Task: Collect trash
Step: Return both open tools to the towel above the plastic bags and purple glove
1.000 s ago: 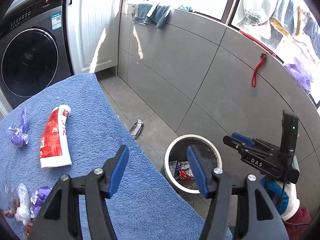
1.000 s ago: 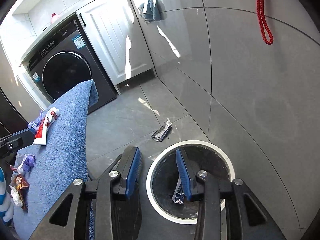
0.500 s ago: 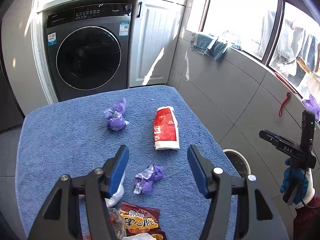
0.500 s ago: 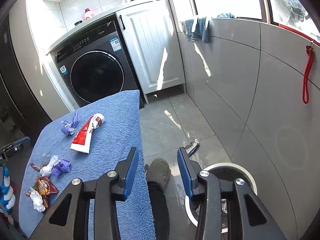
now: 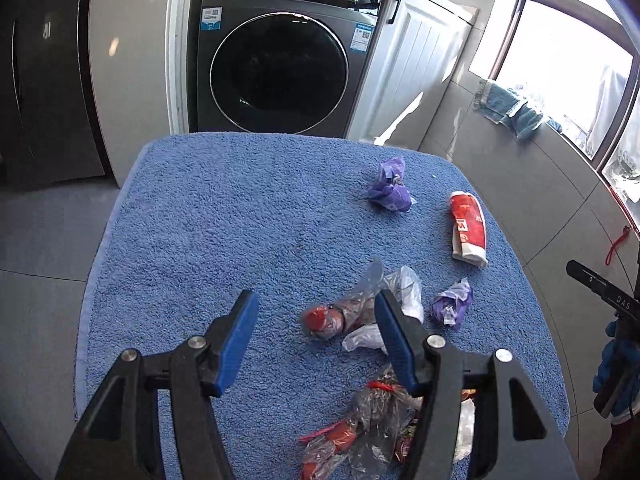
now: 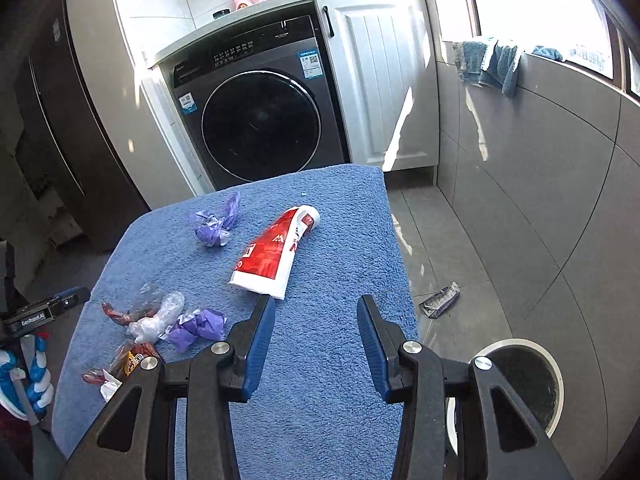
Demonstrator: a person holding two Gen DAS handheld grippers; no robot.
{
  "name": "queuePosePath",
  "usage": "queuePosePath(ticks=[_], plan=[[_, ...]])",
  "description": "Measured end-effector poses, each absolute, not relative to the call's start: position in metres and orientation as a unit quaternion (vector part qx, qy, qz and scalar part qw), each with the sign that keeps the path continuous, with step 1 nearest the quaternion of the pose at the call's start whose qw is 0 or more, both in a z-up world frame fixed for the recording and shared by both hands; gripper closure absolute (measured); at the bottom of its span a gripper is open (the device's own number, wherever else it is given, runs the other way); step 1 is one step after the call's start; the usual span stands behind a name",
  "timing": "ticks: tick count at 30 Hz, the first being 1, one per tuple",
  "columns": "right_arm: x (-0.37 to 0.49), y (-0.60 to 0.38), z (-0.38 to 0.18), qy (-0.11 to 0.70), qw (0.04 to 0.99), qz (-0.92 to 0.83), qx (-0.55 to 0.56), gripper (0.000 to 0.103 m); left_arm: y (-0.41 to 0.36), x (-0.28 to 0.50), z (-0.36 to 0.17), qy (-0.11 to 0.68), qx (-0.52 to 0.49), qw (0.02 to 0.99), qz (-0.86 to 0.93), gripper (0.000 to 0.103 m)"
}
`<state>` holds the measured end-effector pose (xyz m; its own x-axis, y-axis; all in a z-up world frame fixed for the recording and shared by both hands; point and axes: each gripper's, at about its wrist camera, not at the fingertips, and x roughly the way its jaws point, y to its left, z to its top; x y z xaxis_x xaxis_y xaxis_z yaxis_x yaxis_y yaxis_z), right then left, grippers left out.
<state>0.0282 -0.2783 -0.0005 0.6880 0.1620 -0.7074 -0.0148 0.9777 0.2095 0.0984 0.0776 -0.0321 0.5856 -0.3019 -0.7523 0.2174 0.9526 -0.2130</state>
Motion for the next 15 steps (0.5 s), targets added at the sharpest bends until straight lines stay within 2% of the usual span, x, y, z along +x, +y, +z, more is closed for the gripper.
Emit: queuePosePath(ticks=[13,15], plan=[[0.075,-0.192,-0.047,0.457,0.878,0.128,0.067,0.058,0.071,0.118,-0.079,0.473,-0.093,0.856,-0.189,0.046],[0.082,-0.183,-0.054,0.465,0.873,0.134,0.064,0.057,0.069,0.122,-0.084,0.477,-0.092,0.852,-0.197,0.057]])
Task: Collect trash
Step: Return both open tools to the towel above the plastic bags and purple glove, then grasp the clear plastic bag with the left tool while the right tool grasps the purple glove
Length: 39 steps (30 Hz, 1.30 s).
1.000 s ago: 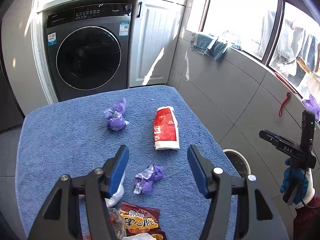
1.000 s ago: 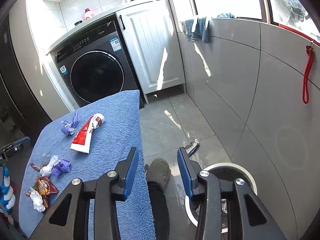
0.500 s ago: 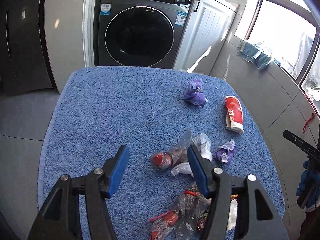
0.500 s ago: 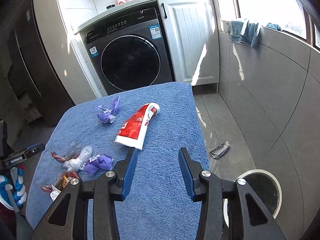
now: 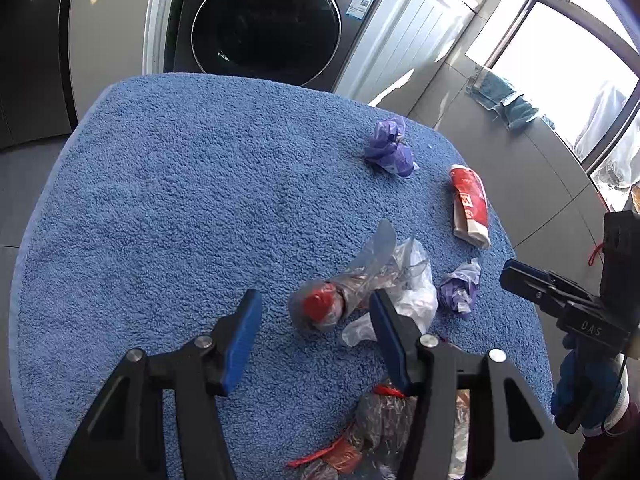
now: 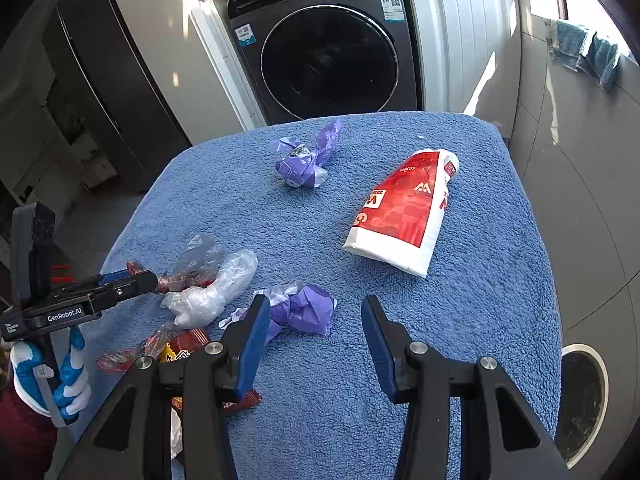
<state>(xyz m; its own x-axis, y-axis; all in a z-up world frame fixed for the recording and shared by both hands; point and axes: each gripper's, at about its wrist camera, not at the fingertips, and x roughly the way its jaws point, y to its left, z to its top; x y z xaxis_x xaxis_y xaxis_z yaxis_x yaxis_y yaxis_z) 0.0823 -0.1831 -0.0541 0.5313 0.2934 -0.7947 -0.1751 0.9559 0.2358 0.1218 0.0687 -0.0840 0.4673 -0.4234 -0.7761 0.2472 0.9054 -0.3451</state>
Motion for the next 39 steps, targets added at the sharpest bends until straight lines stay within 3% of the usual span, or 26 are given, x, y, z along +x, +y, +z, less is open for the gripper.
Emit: queuePosePath(ticks=[6,9,13,16,20,29,39], plan=[[0.101,-0.166,-0.074,0.486,0.859,0.147,0.063,0.054,0.066,0.128,-0.096,0.490,-0.089,0.841,-0.211,0.081],[0.107,-0.161,-0.080,0.491,0.855,0.154,0.066,0.049,0.065,0.127,-0.097,0.487,-0.084,0.843,-0.214,0.088],[0.109,-0.155,-0.084,0.492,0.852,0.165,0.067,0.048,0.067,0.124,-0.094,0.478,-0.079,0.848,-0.214,0.090],[0.110,-0.150,-0.084,0.489,0.850,0.183,0.070,0.063,0.069,0.122,-0.090,0.469,-0.081,0.853,-0.214,0.091],[0.105,-0.143,-0.080,0.480,0.854,0.190,0.058,0.070,0.072,0.118,-0.079,0.457,-0.082,0.860,-0.211,0.092],[0.076,-0.181,-0.055,0.442,0.879,0.164,0.079,0.071,0.067,0.106,-0.046,0.434,-0.066,0.876,-0.200,0.092],[0.021,-0.277,-0.022,0.391,0.912,0.079,0.101,0.071,0.004,0.086,-0.004,0.402,-0.030,0.884,-0.235,0.092]])
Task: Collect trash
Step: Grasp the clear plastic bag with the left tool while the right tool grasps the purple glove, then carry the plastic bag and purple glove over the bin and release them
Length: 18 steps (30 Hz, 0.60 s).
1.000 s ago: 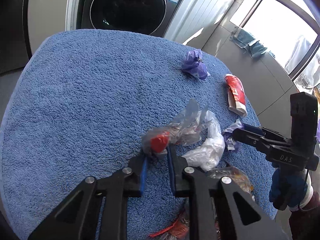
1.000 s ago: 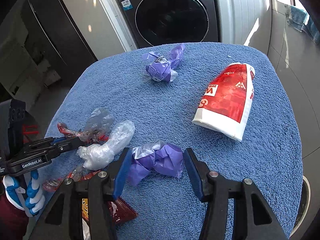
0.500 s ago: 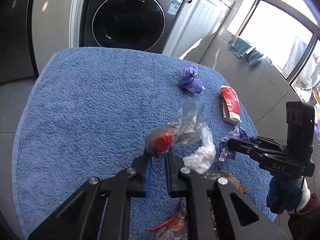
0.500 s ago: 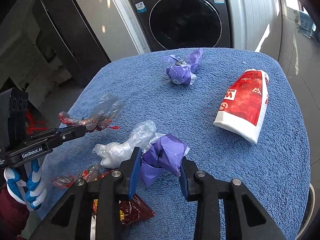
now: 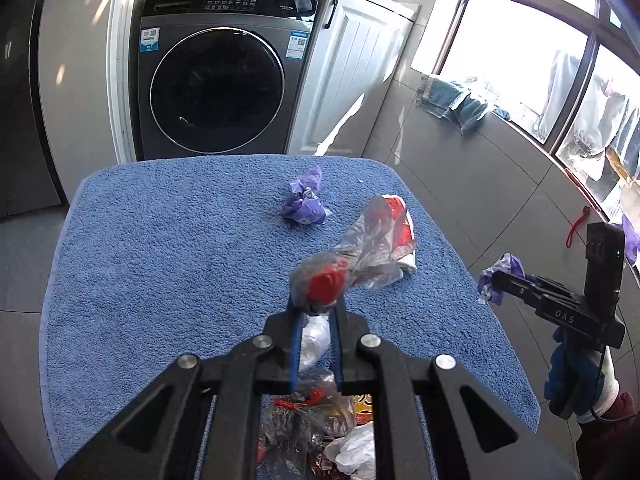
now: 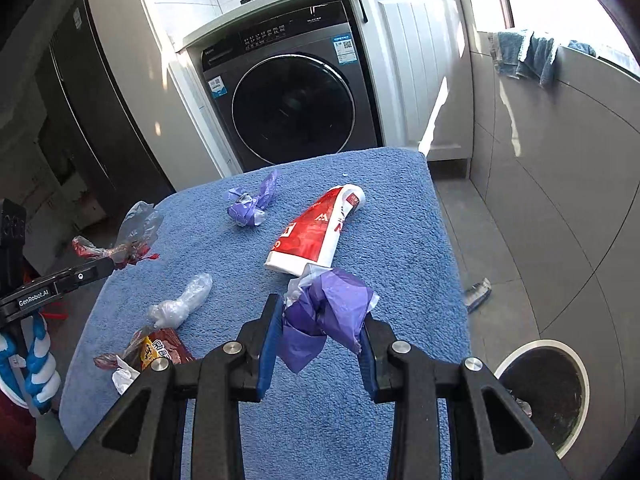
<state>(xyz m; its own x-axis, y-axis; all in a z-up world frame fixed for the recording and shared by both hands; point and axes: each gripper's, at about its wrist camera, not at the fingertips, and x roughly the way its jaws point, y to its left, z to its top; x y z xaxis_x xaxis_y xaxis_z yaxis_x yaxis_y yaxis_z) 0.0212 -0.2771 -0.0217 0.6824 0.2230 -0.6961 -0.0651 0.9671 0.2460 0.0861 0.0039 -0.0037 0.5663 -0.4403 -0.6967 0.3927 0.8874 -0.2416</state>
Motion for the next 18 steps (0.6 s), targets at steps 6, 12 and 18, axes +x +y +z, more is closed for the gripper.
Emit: queuePosePath(ticks=[6,12,18], plan=[[-0.013,-0.355,-0.029,0.392,0.911,0.008,0.132,0.071,-0.078,0.080,0.006,0.409,0.014,0.867,-0.283,0.092],[-0.046,-0.431,-0.057,0.409,0.895,-0.069,0.165,0.071,-0.184,0.074,-0.005,0.428,0.059,0.835,-0.342,0.092],[-0.071,-0.492,-0.099,0.442,0.865,-0.126,0.200,0.071,-0.294,0.063,-0.036,0.449,0.121,0.796,-0.387,0.092]])
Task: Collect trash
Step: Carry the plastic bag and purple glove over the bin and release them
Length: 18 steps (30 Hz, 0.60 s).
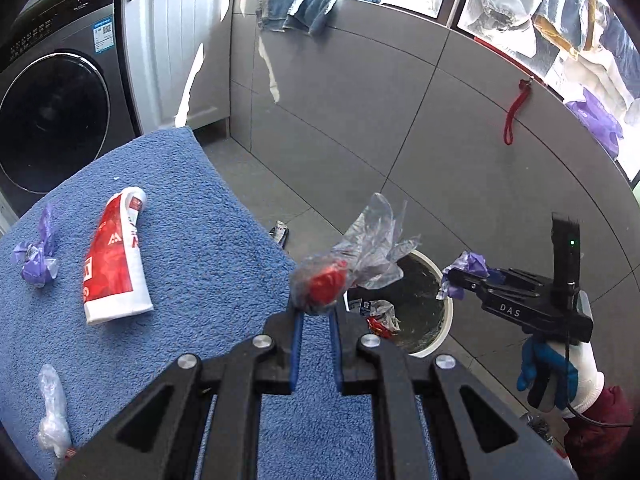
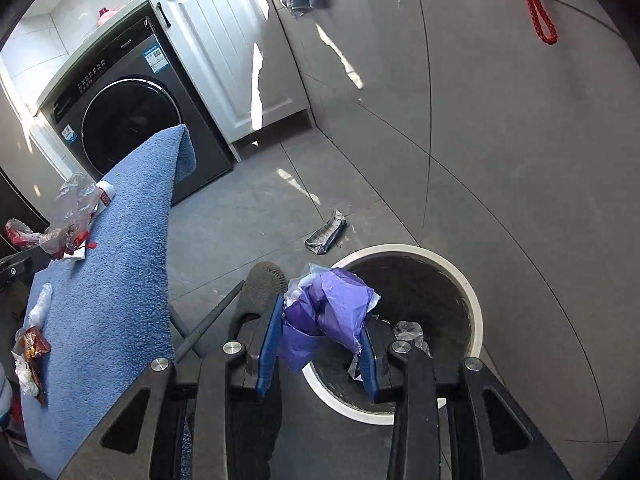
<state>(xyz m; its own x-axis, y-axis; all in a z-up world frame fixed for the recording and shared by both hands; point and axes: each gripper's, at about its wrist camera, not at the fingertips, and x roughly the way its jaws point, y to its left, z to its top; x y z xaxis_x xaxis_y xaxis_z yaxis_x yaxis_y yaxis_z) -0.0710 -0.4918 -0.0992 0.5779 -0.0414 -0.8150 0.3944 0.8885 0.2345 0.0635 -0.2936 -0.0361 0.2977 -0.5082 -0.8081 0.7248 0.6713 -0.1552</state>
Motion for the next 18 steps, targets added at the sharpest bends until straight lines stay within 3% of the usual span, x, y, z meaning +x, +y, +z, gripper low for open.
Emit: queuePosePath(ticks=[9,16,18], plan=[[-0.076,-0.538,-0.138,0.471,0.839,-0.162,0.220,0.068,-0.409,0.056,-0.083,0.480,0.171,0.752,-0.418,0.091],[-0.079,-0.552,-0.145,0.482,0.829,-0.180,0.218,0.060,-0.446,0.060,-0.098,0.503,0.161,0.732,-0.430,0.087],[-0.082,-0.554,-0.146,0.482,0.828,-0.184,0.218,0.057,-0.451,0.061,-0.100,0.509,0.158,0.727,-0.434,0.082]])
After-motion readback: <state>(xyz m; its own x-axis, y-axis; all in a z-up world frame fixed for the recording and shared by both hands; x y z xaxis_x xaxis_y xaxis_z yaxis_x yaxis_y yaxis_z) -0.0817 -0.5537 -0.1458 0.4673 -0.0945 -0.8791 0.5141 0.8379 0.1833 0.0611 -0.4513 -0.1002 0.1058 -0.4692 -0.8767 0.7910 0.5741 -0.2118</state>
